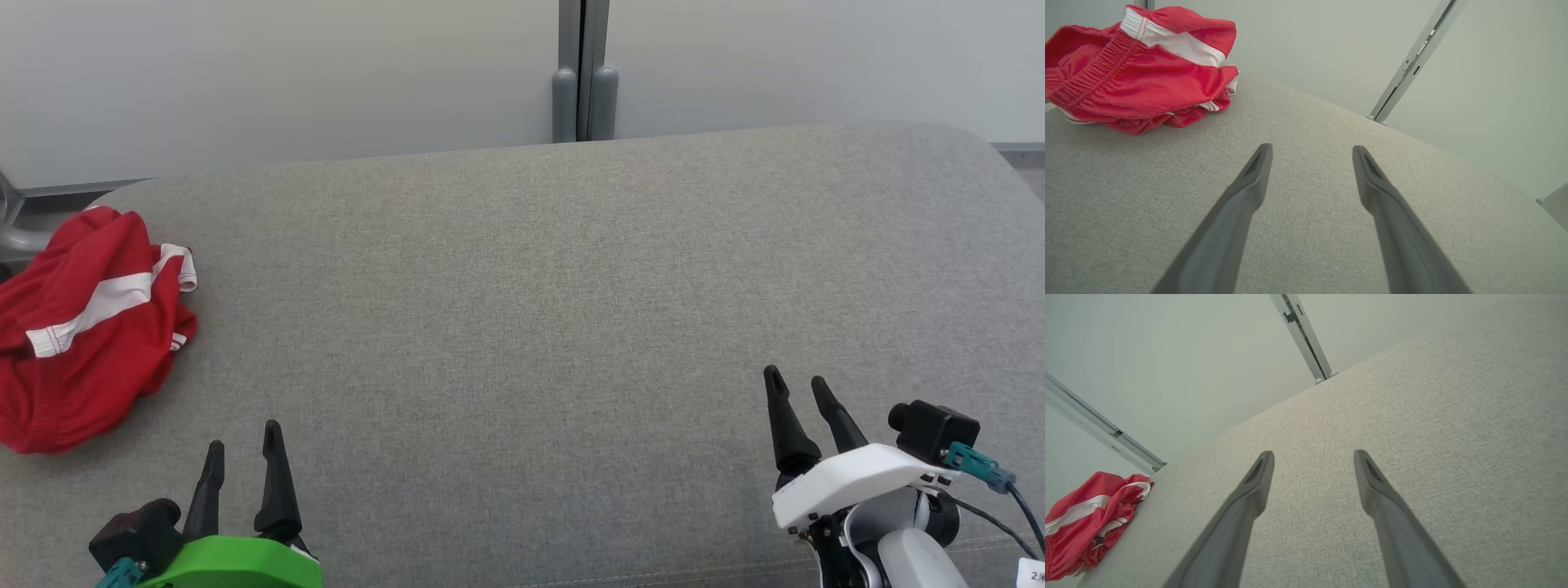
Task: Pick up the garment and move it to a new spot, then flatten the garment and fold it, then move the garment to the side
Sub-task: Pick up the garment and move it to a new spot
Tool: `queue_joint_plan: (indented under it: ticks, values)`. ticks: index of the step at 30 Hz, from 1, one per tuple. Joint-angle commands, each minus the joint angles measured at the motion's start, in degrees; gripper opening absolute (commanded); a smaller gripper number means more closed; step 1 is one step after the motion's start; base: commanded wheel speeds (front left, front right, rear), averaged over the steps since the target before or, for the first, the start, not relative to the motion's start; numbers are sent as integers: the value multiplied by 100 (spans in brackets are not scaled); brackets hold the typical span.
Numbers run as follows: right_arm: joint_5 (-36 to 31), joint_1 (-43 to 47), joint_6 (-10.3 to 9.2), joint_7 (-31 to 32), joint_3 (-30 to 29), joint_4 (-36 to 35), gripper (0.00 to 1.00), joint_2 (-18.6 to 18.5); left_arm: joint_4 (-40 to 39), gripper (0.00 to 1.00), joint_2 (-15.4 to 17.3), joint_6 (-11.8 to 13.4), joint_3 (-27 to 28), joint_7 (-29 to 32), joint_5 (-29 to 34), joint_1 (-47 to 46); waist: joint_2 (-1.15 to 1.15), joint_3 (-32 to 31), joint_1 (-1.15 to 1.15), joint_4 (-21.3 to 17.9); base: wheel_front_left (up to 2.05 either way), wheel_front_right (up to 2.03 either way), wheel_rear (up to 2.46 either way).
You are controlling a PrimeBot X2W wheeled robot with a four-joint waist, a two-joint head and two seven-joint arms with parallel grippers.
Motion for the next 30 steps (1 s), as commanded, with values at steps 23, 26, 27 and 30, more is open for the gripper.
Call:
queue_joint_plan:
  ticks: [23,26,27,30]
  values:
    - [-1303,-431,2,-441,572,272,100,-44,146,100,286,135,-187,-171,1417,-269,0,-141,0,-39,0,0,0]
    - [-1417,-456,2,-519,620,167,100,-46,120,100,285,175,-169,-205,1526,-272,0,-154,0,-46,0,0,0]
    - [-1461,-457,3,-532,635,138,100,-46,111,100,291,185,-166,-211,1566,-273,0,-157,0,-48,0,0,0]
    - [-1537,-435,3,-591,656,42,100,-48,97,100,312,224,-155,-234,1696,-273,0,-165,0,-53,0,0,0]
